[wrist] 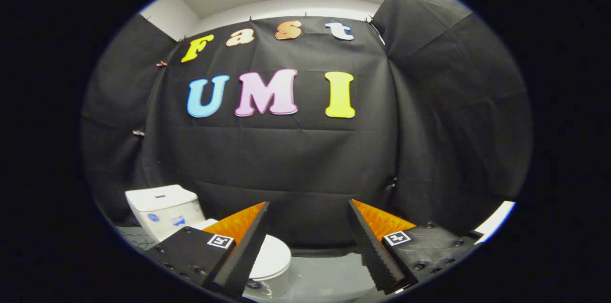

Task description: Open the toilet lid.

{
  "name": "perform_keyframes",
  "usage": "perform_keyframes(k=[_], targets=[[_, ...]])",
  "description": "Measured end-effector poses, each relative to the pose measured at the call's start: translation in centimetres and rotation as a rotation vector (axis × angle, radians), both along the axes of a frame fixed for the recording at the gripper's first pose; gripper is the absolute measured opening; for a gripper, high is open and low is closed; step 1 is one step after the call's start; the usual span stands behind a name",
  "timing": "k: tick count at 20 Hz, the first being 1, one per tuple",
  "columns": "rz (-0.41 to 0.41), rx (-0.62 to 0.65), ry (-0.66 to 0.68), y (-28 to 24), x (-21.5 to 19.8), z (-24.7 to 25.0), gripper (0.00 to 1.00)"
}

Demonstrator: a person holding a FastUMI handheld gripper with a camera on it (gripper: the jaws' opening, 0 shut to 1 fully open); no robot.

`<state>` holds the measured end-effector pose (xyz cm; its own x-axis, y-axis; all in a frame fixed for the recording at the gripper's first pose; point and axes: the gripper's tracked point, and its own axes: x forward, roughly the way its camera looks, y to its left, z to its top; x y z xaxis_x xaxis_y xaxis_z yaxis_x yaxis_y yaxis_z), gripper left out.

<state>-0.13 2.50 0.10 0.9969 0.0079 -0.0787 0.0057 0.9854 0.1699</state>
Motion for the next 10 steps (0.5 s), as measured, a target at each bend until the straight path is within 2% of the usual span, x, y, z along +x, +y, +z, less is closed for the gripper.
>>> perform_keyframes(k=[3, 7, 10], targets=[[0.0, -0.07, -0.013, 0.9, 0.7, -0.4, 0.98], [-0.033, -0.036, -0.006, 2.2, 2.1, -0.8, 0.98], [-0.048, -0.102, -0.023, 3.0, 4.0, -2.1, 0.98]])
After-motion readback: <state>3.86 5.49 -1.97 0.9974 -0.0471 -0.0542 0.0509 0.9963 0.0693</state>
